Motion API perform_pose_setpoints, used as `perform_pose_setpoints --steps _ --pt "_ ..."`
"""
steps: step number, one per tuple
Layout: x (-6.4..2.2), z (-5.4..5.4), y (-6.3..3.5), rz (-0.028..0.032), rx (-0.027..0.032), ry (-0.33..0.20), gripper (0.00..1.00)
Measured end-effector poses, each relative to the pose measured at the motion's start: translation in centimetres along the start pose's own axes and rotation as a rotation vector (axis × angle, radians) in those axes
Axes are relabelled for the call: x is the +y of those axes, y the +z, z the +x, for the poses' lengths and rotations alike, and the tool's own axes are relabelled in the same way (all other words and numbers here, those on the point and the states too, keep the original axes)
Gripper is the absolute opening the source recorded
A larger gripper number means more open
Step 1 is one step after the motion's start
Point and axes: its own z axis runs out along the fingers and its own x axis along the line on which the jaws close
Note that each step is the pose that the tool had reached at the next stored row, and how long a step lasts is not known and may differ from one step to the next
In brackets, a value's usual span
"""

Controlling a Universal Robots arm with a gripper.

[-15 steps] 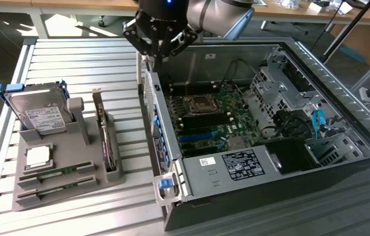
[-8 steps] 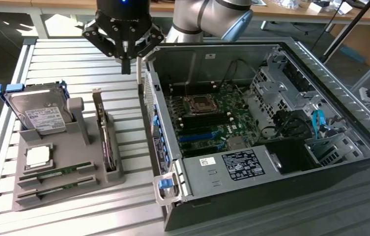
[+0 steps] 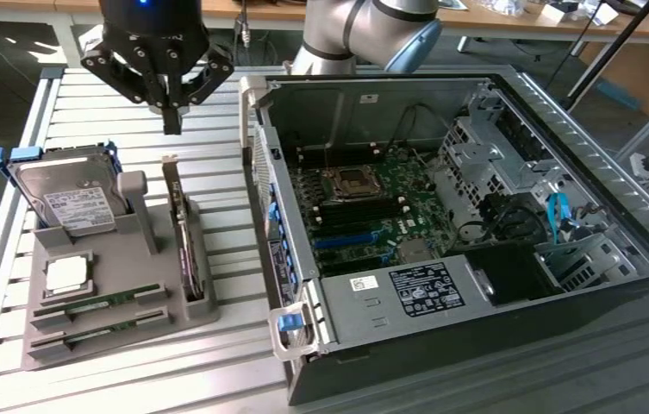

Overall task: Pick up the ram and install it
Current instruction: 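Reach for the ram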

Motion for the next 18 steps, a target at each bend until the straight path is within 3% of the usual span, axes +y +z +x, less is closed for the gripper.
perform_pose_setpoints --steps 11,13,18 --pt "-0.42 5.9 0.43 -0.0001 0.0000 0.000 0.10" --pt "-0.46 6.5 0.47 -0.0001 -0.0001 0.000 0.10" --pt "-0.48 6.6 0.51 -0.0001 -0.0001 -0.002 0.10"
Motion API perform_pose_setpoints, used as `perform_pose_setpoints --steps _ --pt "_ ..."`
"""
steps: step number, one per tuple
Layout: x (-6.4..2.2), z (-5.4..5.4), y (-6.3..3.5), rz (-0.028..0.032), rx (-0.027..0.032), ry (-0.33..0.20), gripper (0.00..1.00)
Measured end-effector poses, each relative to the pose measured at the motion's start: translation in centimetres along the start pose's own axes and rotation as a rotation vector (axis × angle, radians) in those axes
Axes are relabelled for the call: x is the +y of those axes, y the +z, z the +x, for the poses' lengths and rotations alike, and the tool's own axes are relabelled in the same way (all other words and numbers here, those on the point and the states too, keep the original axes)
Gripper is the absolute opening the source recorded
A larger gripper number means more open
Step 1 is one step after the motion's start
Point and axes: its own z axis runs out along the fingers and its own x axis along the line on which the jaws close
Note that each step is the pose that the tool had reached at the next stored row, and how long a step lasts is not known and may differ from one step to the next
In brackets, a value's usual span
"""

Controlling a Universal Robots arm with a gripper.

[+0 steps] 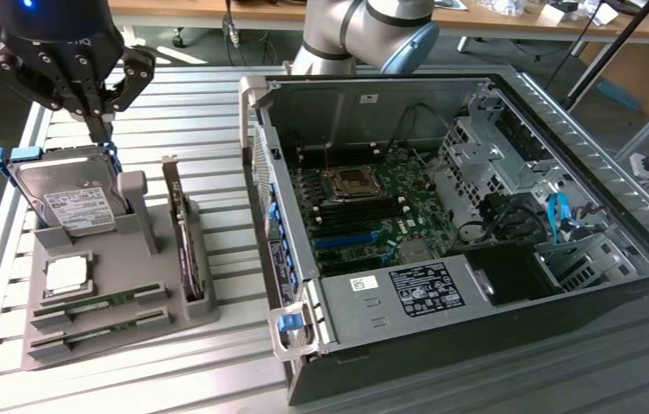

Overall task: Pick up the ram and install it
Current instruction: 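Reach for the ram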

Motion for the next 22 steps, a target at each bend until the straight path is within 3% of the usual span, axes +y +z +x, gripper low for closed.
perform_pose_setpoints --steps 11,22 --pt "-1.96 0.1 0.02 0.0002 0.0009 -0.013 0.10" --pt "-5.01 0.0 -0.02 0.0002 0.0014 -0.022 0.10"
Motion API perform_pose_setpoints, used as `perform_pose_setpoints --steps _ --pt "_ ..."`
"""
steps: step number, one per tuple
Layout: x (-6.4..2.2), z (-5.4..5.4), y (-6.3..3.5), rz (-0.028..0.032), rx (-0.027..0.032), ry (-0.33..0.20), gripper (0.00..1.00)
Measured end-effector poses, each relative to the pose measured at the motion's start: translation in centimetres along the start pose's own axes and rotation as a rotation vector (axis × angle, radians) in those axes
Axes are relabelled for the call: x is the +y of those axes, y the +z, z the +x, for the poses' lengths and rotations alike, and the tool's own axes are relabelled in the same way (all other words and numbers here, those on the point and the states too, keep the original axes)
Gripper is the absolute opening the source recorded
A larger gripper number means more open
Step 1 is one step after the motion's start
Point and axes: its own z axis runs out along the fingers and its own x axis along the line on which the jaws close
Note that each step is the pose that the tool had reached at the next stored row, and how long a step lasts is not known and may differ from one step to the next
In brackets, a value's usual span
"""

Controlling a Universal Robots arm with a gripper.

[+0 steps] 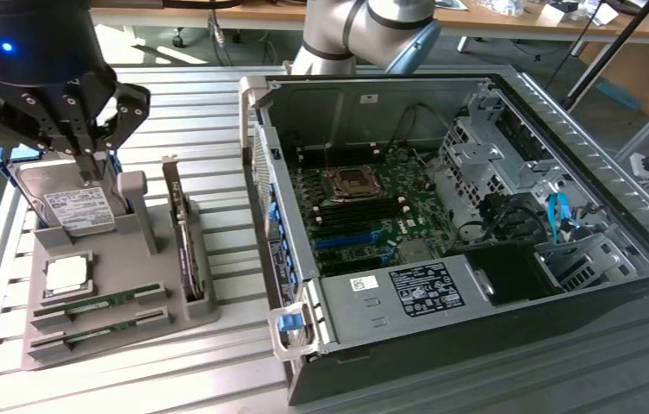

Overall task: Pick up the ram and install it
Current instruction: 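Reach for the ram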

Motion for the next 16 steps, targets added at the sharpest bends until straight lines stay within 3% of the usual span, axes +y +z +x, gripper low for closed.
perform_pose_setpoints --steps 9,13,16 --pt "-2.45 0.0 -0.04 0.0001 0.0004 -0.007 0.10" --pt "-4.24 0.0 -0.04 0.0001 0.0007 -0.011 0.10" --pt "-5.12 0.0 -0.01 0.0001 0.0008 -0.014 0.10"
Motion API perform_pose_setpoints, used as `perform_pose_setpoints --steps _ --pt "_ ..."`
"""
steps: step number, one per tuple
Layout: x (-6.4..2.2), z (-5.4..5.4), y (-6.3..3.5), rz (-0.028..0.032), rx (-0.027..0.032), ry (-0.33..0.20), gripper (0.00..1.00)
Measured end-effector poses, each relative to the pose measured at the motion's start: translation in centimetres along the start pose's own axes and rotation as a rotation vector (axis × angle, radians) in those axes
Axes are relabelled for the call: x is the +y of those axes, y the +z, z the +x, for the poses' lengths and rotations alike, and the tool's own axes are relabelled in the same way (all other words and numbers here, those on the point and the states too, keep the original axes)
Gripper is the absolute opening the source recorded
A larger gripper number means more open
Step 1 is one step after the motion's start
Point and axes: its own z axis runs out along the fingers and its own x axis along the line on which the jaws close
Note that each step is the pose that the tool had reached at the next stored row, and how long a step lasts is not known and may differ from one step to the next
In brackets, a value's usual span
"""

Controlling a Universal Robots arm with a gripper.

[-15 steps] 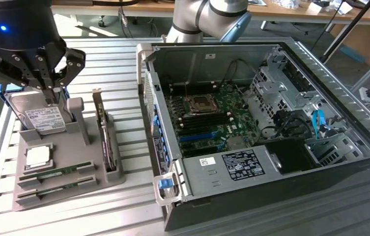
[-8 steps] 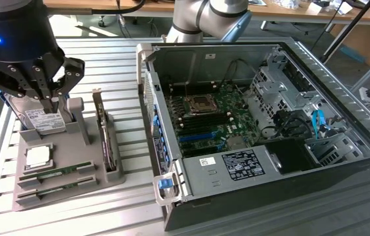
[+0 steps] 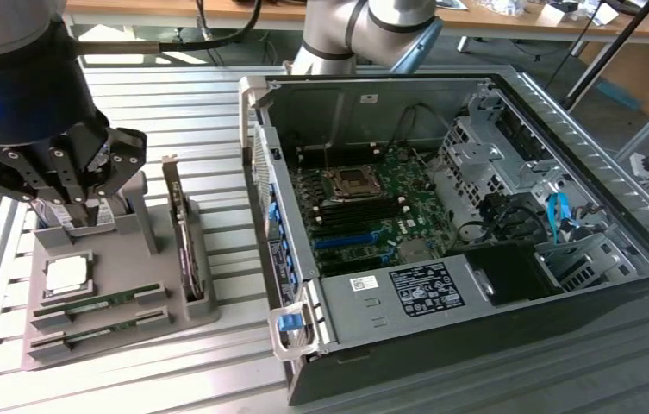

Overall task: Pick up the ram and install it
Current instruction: 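Reach for the ram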

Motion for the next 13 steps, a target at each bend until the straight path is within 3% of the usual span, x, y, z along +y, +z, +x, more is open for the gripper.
perform_pose_setpoints --steps 5,13 --pt "-1.19 -0.01 0.07 0.0001 0.0003 -0.006 0.10" --pt "-1.22 -0.01 0.07 0.0000 0.0003 -0.006 0.10"
